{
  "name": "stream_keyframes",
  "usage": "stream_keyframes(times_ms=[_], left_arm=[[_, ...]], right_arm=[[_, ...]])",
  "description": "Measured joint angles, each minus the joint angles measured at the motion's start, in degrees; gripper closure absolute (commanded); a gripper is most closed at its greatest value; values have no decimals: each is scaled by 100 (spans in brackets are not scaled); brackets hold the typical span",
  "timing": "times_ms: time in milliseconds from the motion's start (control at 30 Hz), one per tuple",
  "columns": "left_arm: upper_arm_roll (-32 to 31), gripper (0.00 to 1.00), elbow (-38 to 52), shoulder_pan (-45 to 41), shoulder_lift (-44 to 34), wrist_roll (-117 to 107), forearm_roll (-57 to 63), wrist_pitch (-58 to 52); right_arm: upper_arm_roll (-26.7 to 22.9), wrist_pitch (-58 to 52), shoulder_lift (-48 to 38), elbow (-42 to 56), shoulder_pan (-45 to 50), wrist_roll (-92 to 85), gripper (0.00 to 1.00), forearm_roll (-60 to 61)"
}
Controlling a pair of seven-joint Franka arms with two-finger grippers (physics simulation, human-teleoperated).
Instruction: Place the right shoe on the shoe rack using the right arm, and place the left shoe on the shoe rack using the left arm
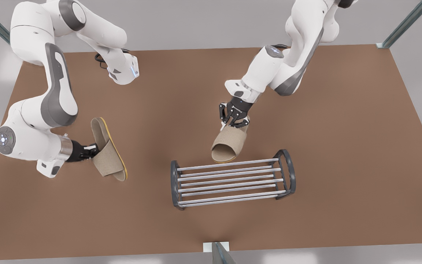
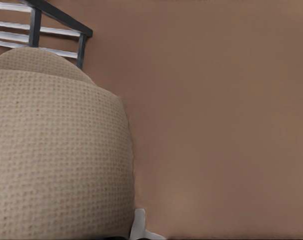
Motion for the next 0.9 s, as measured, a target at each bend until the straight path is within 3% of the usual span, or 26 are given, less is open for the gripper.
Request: stream_keyframes(times_ms=[200, 300, 367, 500, 533, 633, 700, 900], left_arm=[[19, 79, 693, 160, 711, -129, 166, -23], [28, 79, 1118, 155, 1134, -190, 190, -27], [139, 79, 1352, 144, 1390, -226, 195, -27], [572, 79, 1584, 162, 1625, -301, 190, -27], [648, 79, 1593, 162, 1641, -324, 187, -27], [781, 79, 1566, 160, 1636, -394, 190, -28], [854, 79, 1412, 157, 1619, -437, 193, -30], [1041, 79, 1120, 158, 1652, -593, 195, -40]], right_arm=[[367, -773, -1224, -47, -4, 189, 79, 594], [969, -966, -1318, 120, 17, 458, 79, 767], [1151, -977, -1308, 353, 461, 746, 79, 789], [1175, -644, -959, 678, 2246, 1601, 79, 384], [1040, -556, -549, 1057, 2688, 1843, 79, 135], [-561, -355, 453, 2058, 4277, 2510, 79, -342], [-1312, -226, 739, 2282, 4717, 2900, 79, -500], [-2003, 364, 1167, 2436, 5345, 3914, 79, -687]])
